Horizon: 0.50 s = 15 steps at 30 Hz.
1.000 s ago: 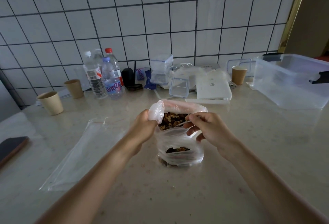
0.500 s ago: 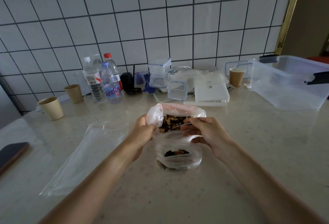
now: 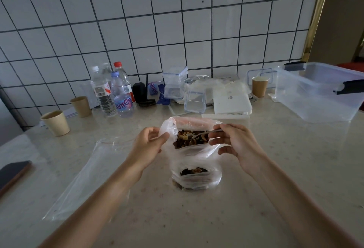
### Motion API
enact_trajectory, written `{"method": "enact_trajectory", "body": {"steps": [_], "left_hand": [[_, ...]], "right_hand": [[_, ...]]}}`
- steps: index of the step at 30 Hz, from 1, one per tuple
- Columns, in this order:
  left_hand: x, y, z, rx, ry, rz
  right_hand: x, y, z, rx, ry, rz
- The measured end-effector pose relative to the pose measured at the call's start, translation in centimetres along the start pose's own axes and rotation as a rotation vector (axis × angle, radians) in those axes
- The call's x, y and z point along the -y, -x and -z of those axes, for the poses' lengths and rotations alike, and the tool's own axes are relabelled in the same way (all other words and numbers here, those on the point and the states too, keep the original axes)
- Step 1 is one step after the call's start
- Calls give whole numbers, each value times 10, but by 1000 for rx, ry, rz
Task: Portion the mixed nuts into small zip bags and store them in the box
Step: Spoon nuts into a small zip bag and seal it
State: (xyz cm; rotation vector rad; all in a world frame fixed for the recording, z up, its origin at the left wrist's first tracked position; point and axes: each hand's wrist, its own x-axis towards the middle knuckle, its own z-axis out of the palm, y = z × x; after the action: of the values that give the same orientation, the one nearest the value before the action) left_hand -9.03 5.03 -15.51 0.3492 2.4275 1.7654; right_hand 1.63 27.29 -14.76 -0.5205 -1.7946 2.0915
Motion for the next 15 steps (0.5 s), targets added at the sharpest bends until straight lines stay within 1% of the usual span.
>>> {"method": "enact_trajectory", "body": {"steps": [3,5,6,8,11,15], "left_hand": [[7,10,8,-122,-251,-215],[10,22,10,-113,-375,-326],[10,28,11,-82,-411,-347],[11,38,10,-16,-474,-335],[9,47,6,56,-562,-249],[6,52,-1,121,-540,-177]], "right_hand": [[8,1,2,-21,-11,41],[13,1,4,-20,-21,69],[16,2,5,-15,-25,81],[20,5,8,4,-16,103],[25,10,12,44,32,135],[30,15,17,167,203,153]]}}
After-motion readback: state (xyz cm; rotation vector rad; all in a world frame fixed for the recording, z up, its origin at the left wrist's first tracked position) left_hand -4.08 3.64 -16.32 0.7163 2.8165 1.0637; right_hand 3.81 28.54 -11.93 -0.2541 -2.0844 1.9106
